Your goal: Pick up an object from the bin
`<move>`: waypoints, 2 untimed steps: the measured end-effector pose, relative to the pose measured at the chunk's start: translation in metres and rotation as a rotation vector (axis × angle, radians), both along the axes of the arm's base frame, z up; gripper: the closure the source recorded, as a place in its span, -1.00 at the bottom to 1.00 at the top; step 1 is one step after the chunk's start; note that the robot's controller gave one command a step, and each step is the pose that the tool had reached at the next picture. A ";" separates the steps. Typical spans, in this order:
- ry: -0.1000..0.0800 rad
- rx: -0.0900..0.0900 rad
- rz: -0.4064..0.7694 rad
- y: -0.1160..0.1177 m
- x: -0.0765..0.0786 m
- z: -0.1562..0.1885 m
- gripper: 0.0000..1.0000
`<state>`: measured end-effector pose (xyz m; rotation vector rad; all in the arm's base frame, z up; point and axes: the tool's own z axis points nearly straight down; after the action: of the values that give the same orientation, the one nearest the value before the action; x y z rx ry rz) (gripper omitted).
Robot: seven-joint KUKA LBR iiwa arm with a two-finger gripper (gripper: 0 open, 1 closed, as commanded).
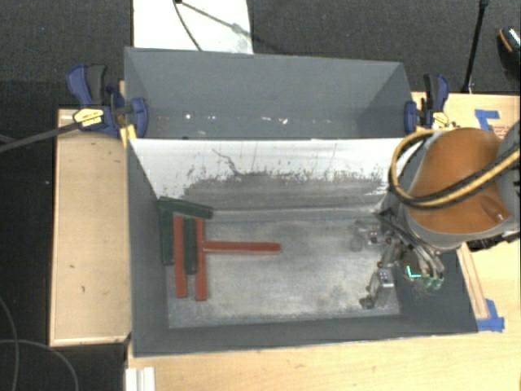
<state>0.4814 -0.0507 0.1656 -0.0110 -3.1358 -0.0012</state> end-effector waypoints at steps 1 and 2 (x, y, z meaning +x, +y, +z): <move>-0.007 0.004 0.067 0.099 0.026 -0.038 -1.00; -0.011 0.002 0.101 0.138 0.082 -0.096 -1.00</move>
Offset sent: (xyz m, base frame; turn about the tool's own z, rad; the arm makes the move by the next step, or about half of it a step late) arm 0.0256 0.0938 -0.0367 -0.0581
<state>0.5638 0.0874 0.0698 0.1481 -3.1432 -0.0037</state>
